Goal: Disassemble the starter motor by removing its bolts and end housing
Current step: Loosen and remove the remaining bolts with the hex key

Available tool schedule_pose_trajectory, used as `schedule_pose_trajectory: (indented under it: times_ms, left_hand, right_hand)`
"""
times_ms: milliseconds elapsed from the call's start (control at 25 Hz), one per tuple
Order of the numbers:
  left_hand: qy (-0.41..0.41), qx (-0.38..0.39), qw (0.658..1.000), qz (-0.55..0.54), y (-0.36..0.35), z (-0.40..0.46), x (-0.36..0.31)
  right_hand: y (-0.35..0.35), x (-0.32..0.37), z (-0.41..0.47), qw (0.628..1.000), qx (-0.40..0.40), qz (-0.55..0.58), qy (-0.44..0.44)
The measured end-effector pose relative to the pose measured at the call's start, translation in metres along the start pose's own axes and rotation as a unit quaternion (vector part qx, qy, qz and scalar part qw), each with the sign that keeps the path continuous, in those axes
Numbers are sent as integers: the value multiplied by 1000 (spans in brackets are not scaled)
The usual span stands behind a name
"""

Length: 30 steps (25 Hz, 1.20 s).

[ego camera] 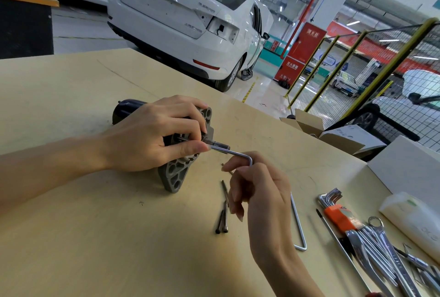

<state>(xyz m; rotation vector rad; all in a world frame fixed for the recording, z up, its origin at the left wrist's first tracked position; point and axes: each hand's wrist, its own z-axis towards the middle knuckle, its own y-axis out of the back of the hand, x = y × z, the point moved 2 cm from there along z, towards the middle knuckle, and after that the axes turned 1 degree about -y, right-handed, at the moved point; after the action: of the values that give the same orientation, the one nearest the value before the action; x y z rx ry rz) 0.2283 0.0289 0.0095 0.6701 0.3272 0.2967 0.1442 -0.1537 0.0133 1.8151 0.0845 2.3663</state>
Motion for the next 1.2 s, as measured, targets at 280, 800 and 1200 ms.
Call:
schedule_pose_trajectory:
  times_ms: [280,800,1200]
  left_hand:
    - [1,3,1000,-8,0,0,0]
    - [2,-8,1000,-7,-1,0,0]
    - [3,-14,1000,-7,-1,1,0]
  right_hand:
    - [1,-1,1,1000,10,-24,5]
    - [5,-6,6,997,26,-47,-63]
    - [3,-3,9,974,117,141,-131]
